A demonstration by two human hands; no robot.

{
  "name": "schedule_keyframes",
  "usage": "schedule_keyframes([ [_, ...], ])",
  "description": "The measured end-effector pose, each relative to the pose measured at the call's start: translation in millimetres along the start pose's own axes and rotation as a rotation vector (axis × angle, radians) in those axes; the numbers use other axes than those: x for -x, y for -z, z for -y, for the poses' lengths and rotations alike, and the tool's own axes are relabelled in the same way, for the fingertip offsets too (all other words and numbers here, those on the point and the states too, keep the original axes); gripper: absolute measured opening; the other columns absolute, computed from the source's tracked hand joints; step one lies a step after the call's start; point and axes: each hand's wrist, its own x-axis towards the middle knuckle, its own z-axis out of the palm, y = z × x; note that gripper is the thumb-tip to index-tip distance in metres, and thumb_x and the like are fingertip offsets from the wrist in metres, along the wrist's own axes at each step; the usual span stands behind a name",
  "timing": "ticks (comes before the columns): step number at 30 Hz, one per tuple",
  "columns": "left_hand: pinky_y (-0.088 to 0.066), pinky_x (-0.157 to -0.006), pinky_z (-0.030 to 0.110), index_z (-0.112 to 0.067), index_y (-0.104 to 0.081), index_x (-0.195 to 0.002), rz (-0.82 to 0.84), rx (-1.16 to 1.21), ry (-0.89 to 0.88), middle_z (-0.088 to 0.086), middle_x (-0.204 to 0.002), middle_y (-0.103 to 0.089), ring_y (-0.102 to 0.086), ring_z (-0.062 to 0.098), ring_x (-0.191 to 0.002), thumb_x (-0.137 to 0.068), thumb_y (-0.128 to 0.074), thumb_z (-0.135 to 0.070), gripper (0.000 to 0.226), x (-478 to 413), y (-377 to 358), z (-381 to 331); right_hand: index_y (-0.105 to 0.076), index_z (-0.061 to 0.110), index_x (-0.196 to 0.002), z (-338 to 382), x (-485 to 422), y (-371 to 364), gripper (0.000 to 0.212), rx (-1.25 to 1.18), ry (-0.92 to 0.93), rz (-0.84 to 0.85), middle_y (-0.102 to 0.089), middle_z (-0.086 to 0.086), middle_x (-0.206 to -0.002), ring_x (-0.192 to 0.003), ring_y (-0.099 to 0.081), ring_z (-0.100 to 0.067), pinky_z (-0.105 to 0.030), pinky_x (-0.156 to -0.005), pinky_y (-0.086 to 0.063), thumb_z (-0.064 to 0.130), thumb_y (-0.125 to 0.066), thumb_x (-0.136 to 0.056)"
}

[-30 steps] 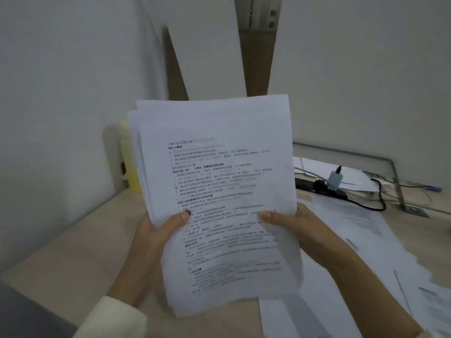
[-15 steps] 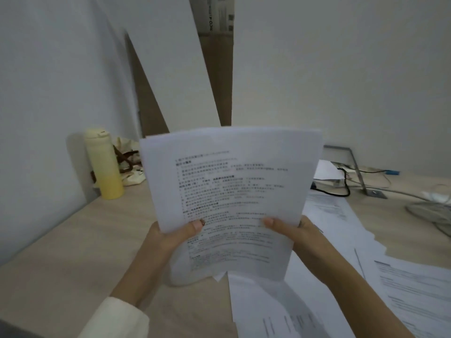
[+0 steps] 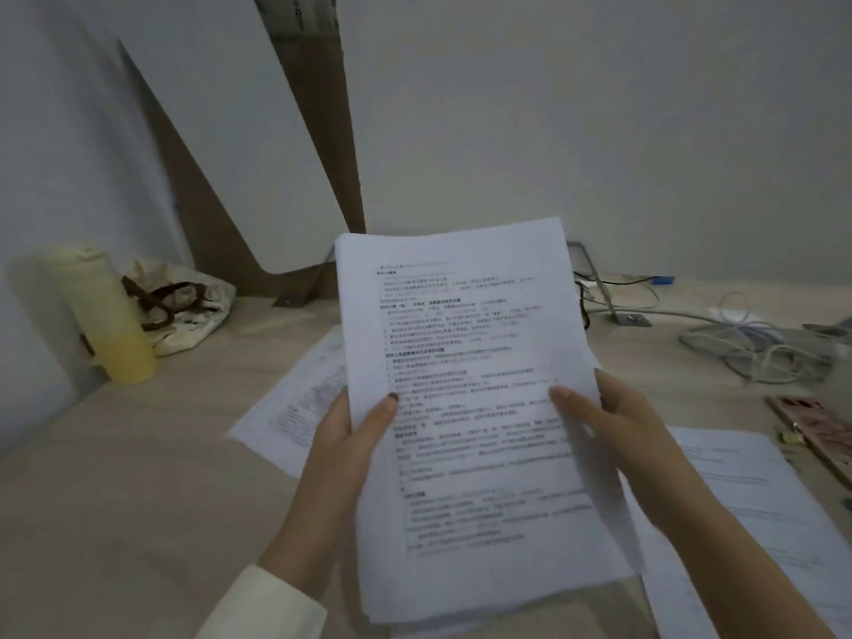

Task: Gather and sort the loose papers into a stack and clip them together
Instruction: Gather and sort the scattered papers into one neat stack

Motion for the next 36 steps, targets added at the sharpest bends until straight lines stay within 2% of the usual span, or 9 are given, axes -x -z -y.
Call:
schedule_keyframes([
  [5, -0.048, -0.099, 0.037, -0.025, -0.050, -0.127, 0.324, -0.142, 0.149, -0.003, -0.124, -0.063, -0.061, 0.015, -0.110, -0.093, -0.053, -0.018, 0.035, 1, -75, 36, -0.060, 0.025, -0.090, -30, 20, 75, 0.011, 0.143, -0.151, -0.249, -0.068, -0.002, -0.081, -0.071, -0.065, -0.025, -0.037, -0.063, -0.052, 0.024, -0.049, -0.093],
  [10, -0.045, -0.102, 0.039, -0.028, -0.046, -0.122, 0.495, -0.182, 0.239, -0.003, -0.126, -0.059, -0.057, 0.016, -0.115, -0.094, -0.049, -0.013, 0.032, 11, -138, 74, -0.061, 0.025, -0.102, -73, 44, 132, 0.016, 0.198, -0.359, -0.367, -0.066, -0.007, -0.103, -0.090, -0.065, -0.032, -0.053, -0.087, -0.051, 0.031, -0.052, -0.090],
  [13, -0.046, -0.101, 0.039, -0.029, -0.043, -0.122, 0.566, -0.196, 0.272, -0.005, -0.126, -0.057, -0.056, 0.014, -0.115, -0.094, -0.047, -0.015, 0.031, 19, -165, 94, -0.060, 0.016, -0.104, -82, 54, 156, 0.016, 0.244, -0.379, -0.415, -0.065, -0.008, -0.097, -0.081, -0.063, -0.028, -0.041, -0.074, -0.052, 0.020, -0.048, -0.094],
  [18, -0.035, -0.108, 0.034, -0.021, -0.046, -0.119, 0.525, -0.602, 0.019, -0.005, -0.125, -0.046, -0.040, 0.016, -0.126, -0.090, -0.045, -0.019, 0.029, 22, -188, 124, -0.059, 0.011, -0.103, -106, 57, 176, 0.015, 0.329, -0.448, -0.453, -0.066, -0.014, -0.095, -0.075, -0.061, -0.025, -0.038, -0.072, -0.048, 0.014, -0.049, -0.092],
  [21, -0.006, -0.120, 0.031, -0.016, -0.018, -0.146, 0.571, -0.880, -0.059, -0.002, -0.154, -0.017, -0.009, 0.018, -0.144, -0.095, -0.040, -0.023, 0.056, 24, -187, 133, -0.060, 0.011, -0.104, -123, 57, 178, 0.017, 0.396, -0.480, -0.427, -0.067, -0.010, -0.093, -0.079, -0.063, -0.025, -0.035, -0.070, -0.049, 0.016, -0.048, -0.092],
  [24, 0.015, -0.111, 0.023, -0.015, 0.009, -0.149, 0.642, -1.034, -0.093, -0.003, -0.158, 0.012, 0.015, 0.010, -0.144, -0.099, -0.032, -0.028, 0.066, 27, -184, 133, -0.060, 0.010, -0.099, -126, 54, 181, 0.015, 0.439, -0.456, -0.436, -0.068, -0.012, -0.087, -0.079, -0.063, -0.030, -0.038, -0.073, -0.050, 0.015, -0.047, -0.092],
  [28, 0.017, -0.109, 0.022, -0.017, 0.008, -0.148, 0.672, -1.062, -0.112, -0.007, -0.158, 0.013, 0.019, -0.002, -0.136, -0.099, -0.032, -0.032, 0.065, 26, -184, 134, -0.052, 0.011, -0.100, -128, 46, 183, 0.010, 0.521, -0.465, -0.424, -0.062, -0.010, -0.080, -0.083, -0.063, -0.036, -0.037, -0.070, -0.047, 0.014, -0.044, -0.095],
  [32, 0.017, -0.109, 0.022, -0.019, 0.005, -0.149, 0.678, -1.124, -0.122, -0.008, -0.158, 0.013, 0.015, 0.005, -0.143, -0.098, -0.031, -0.036, 0.064, 23, -184, 138, -0.049, -0.001, -0.120, -134, 40, 182, 0.030, 0.641, -0.420, -0.436, -0.055, -0.015, -0.090, -0.081, -0.052, -0.028, -0.034, -0.071, -0.040, 0.013, -0.046, -0.094],
  [36, 0.017, -0.108, 0.021, -0.021, 0.003, -0.149, 0.705, -1.100, -0.121, -0.010, -0.157, 0.013, 0.018, -0.006, -0.131, -0.098, -0.032, -0.037, 0.064, 23, -182, 138, -0.033, 0.009, -0.136, -136, 39, 176, 0.048, 0.897, -0.410, -0.415, -0.055, -0.019, -0.123, -0.095, -0.058, -0.032, -0.032, -0.064, -0.042, 0.018, -0.050, -0.092],
])
